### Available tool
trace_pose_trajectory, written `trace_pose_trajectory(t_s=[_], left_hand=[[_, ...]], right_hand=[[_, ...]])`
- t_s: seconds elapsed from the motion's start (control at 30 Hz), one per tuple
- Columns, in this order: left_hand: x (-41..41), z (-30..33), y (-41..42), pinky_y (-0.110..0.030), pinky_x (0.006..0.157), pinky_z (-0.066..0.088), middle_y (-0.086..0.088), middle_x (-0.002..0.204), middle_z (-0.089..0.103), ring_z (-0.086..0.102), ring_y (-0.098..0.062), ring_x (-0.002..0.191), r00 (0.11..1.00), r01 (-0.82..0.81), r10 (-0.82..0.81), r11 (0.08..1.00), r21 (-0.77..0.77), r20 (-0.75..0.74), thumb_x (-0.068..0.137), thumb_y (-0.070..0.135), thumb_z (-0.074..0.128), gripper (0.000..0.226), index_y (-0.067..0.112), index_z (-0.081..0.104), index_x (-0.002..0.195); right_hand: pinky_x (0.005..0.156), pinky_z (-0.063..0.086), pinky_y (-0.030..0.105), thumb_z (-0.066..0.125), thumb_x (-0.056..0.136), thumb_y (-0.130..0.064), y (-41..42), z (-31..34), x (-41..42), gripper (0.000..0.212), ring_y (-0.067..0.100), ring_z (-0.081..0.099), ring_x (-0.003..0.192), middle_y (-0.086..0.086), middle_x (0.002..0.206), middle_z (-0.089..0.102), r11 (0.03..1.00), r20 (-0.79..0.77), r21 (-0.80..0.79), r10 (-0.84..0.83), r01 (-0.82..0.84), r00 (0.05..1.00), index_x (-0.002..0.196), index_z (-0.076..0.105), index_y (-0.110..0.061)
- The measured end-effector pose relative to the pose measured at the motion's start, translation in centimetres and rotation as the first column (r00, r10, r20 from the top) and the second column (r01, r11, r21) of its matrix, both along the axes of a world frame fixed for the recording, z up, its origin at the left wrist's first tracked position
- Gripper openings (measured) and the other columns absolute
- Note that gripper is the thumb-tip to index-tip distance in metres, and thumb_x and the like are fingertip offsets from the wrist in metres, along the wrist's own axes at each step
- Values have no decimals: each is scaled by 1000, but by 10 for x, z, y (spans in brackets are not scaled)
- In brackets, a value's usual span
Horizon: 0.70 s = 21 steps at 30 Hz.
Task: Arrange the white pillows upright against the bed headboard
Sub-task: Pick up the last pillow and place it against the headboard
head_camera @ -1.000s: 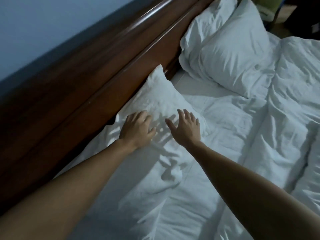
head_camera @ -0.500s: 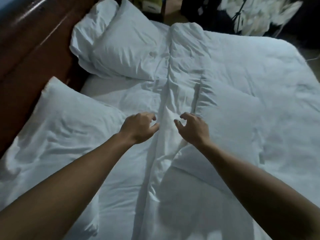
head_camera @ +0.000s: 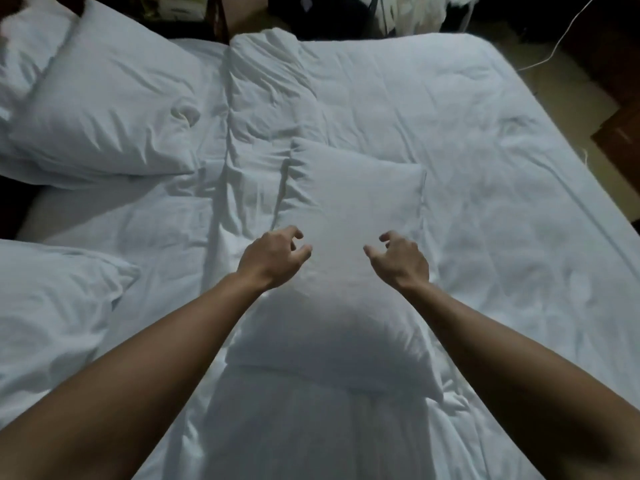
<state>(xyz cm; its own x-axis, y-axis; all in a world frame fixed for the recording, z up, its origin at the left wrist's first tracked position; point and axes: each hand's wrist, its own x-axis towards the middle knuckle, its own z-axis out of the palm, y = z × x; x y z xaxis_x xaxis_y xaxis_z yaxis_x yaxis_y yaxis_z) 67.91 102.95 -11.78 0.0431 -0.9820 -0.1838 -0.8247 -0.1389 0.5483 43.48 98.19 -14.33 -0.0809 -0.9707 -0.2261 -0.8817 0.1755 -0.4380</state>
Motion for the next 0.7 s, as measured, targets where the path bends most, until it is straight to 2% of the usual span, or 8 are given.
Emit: trace_pose_trajectory(t_s=[0.13,0.23,0.3,0.4,0.57,0.7], left_hand=[[-15,-35,-52,-42,86,56,-1,111,72,68,-23,99,1000,-16,16,1000,24,14,91,55,53,51,20,62,127],[-19,-62,-87,-43,87,55,-3,115,68,65,-24,105,999,-34,33,999,25,30,91,52,55,50,17,64,125],[-20,-79,-106,-41,85,53,-4,116,65,62,-25,105,998,-45,46,999,-4,50,92,51,55,46,16,66,120],[-18,-101,-126,-43,87,50,-8,109,60,57,-31,106,992,-84,91,994,-71,92,91,51,55,39,17,66,108],[-10,-127,-150,-50,101,37,-9,121,52,47,-34,120,978,-193,195,981,-34,76,77,74,49,65,25,59,118],[-2,-136,-160,-54,107,35,-4,135,40,40,-31,129,963,-262,266,961,91,-34,71,82,60,77,33,46,128]], right_hand=[[86,46,38,57,87,-56,-43,-32,-28,61,30,61,118,8,130,64,998,-3,42,-45,46,999,136,55,-20],[97,45,43,55,88,-60,-73,-54,-39,65,32,55,125,10,138,54,995,-11,68,-67,68,998,139,50,-20],[100,44,45,52,90,-60,-91,-68,-43,65,35,51,128,11,141,51,993,-15,69,-92,92,996,140,50,-18],[97,45,46,45,94,-59,-113,-87,-45,59,37,52,123,13,135,54,989,-27,33,-145,146,989,133,54,-15],[100,43,52,36,89,-76,-132,-111,-44,78,40,44,129,12,144,46,969,4,63,-238,237,971,141,45,-19],[105,40,56,33,78,-88,-138,-122,-42,90,42,40,134,9,153,35,956,44,106,-278,272,960,143,38,-27]])
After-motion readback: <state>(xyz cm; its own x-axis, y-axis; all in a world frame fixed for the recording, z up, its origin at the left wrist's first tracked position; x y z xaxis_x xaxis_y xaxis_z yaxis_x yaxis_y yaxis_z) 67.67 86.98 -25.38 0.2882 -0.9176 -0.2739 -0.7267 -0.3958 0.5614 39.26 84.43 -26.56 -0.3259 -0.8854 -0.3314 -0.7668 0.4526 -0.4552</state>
